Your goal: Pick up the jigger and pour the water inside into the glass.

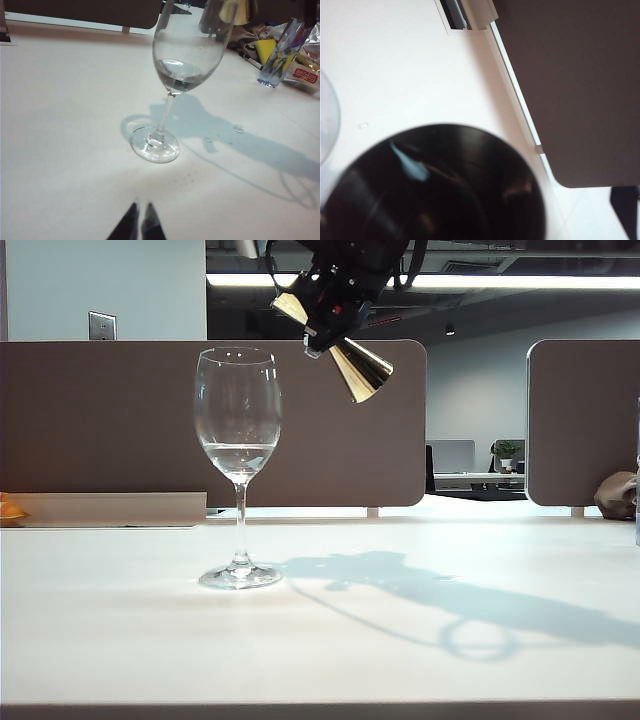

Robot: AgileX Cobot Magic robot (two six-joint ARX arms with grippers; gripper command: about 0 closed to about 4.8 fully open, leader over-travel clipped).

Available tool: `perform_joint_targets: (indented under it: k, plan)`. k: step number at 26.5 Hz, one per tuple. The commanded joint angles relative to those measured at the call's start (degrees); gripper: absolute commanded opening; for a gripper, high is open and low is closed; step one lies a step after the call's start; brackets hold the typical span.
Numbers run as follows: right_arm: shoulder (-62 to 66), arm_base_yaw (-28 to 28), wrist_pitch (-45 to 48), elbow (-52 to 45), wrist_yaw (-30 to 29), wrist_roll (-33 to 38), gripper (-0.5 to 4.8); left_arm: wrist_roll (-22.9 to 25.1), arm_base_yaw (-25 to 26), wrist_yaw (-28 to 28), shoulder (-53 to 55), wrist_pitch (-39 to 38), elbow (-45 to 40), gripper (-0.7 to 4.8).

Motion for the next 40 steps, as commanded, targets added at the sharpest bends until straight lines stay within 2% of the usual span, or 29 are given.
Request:
perform_joint_targets:
  k: [1, 14, 23, 36, 40]
  plan:
    - [-0.4, 0.6, 1.6, 0.4, 1.0, -2.9, -0.01, -0.3, 0.0, 0.6, 0.1, -0.7, 0.2, 0.23]
    - [0.0, 1.3, 1.8, 0.4, 2.7, -6.7, -0.01, -0.3, 0.0, 0.6, 0.1, -0.7, 0.2, 0.23]
    - [0.0, 1.3, 2.2, 0.4, 2.9, -12.9, -0.01, -0.3, 0.0, 0.6, 0.1, -0.7, 0.2, 0.23]
    - [0.0, 2.1, 5.2, 0.5, 1.5, -13.2, -0.01, -0.3, 0.0, 0.6, 0.1, -0.7, 0.2, 0.23]
    - [0.0, 2.7, 5.6, 0.5, 1.5, -17.3, -0.01, -0.3, 0.0, 0.6, 0.1, -0.7, 0.2, 0.23]
